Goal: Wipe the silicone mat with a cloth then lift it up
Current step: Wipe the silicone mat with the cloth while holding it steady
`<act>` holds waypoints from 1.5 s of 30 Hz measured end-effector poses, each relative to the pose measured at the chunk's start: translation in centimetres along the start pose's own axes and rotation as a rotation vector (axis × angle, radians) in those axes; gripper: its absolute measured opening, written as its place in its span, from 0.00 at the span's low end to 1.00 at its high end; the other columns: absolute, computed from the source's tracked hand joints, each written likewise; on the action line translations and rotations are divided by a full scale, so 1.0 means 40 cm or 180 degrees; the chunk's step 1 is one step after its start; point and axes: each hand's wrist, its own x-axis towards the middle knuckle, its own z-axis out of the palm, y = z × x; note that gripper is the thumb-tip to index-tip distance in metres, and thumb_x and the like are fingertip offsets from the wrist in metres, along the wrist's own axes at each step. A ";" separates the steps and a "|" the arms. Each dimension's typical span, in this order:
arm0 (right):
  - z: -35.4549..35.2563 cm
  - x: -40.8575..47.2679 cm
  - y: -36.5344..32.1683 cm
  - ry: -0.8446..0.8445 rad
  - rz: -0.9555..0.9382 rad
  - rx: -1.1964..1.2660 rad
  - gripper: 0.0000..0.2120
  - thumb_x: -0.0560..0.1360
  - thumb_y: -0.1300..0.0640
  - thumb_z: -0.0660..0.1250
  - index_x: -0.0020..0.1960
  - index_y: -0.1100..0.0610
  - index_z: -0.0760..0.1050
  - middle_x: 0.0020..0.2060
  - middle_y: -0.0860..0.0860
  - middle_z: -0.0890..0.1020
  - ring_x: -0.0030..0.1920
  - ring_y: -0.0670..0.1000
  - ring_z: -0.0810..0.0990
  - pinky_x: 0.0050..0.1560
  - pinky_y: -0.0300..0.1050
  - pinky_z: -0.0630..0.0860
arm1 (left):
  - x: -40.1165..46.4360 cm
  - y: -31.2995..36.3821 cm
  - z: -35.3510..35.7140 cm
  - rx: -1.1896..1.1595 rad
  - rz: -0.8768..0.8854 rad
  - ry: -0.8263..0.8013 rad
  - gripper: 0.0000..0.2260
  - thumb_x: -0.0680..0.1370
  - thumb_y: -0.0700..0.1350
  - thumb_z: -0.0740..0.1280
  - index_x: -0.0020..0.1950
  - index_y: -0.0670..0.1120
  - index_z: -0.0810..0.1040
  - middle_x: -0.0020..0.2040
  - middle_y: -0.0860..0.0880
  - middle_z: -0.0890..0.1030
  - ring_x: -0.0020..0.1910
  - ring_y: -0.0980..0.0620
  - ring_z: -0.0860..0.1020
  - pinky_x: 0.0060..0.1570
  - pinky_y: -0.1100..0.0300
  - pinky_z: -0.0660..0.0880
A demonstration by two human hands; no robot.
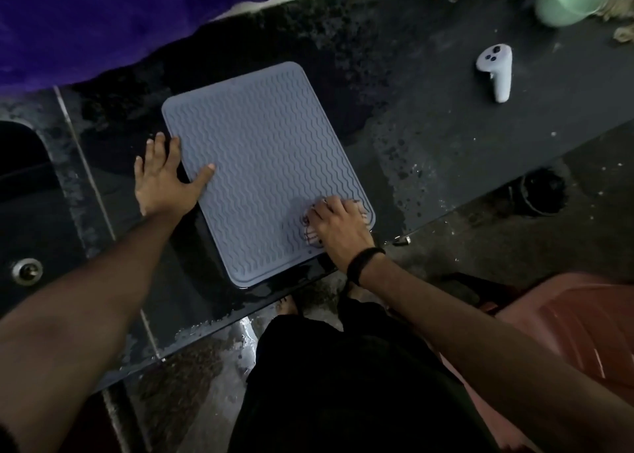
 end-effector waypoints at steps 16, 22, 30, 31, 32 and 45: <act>-0.029 0.054 0.073 -0.0009 -0.0096 0.0244 0.17 0.78 0.60 0.56 0.66 0.59 0.71 0.63 0.56 0.75 0.65 0.59 0.66 0.63 0.55 0.65 | 0.007 0.076 -0.082 0.0392 -0.0178 -0.0396 0.40 0.80 0.67 0.63 0.84 0.47 0.54 0.84 0.40 0.51 0.83 0.42 0.47 0.80 0.43 0.44; -0.013 0.053 0.075 0.0059 -0.0013 0.0335 0.16 0.76 0.57 0.60 0.62 0.58 0.74 0.60 0.56 0.77 0.64 0.59 0.68 0.59 0.56 0.67 | -0.073 0.301 -0.038 0.0471 0.0631 -0.1057 0.44 0.77 0.71 0.62 0.85 0.51 0.48 0.84 0.47 0.48 0.83 0.45 0.47 0.80 0.43 0.40; 0.028 -0.040 0.113 0.0047 -0.0208 0.0268 0.19 0.77 0.59 0.53 0.64 0.55 0.73 0.64 0.54 0.73 0.63 0.59 0.67 0.61 0.60 0.66 | -0.080 0.373 0.017 0.0869 0.0297 -0.1568 0.49 0.72 0.74 0.66 0.84 0.56 0.46 0.84 0.51 0.41 0.83 0.50 0.41 0.76 0.34 0.33; 0.032 -0.061 0.118 -0.0018 -0.0221 0.0251 0.20 0.76 0.59 0.51 0.65 0.55 0.72 0.65 0.54 0.72 0.64 0.59 0.66 0.62 0.61 0.66 | -0.080 0.377 0.018 0.0835 0.0297 -0.1574 0.49 0.72 0.73 0.67 0.84 0.56 0.46 0.84 0.50 0.41 0.83 0.50 0.41 0.76 0.35 0.34; 0.033 -0.080 0.125 -0.0075 -0.0243 0.0226 0.21 0.75 0.59 0.51 0.65 0.55 0.72 0.65 0.54 0.72 0.64 0.59 0.66 0.62 0.61 0.66 | -0.080 0.381 0.018 0.0773 0.0286 -0.1589 0.49 0.73 0.71 0.68 0.84 0.55 0.46 0.84 0.50 0.40 0.83 0.49 0.41 0.77 0.36 0.35; -0.004 0.035 0.086 0.0163 -0.0277 0.0281 0.17 0.79 0.57 0.55 0.65 0.57 0.72 0.61 0.54 0.76 0.64 0.58 0.68 0.61 0.54 0.67 | -0.102 0.404 0.088 -0.0039 -0.0136 -0.1655 0.45 0.79 0.70 0.60 0.82 0.55 0.33 0.80 0.50 0.26 0.79 0.48 0.28 0.76 0.42 0.30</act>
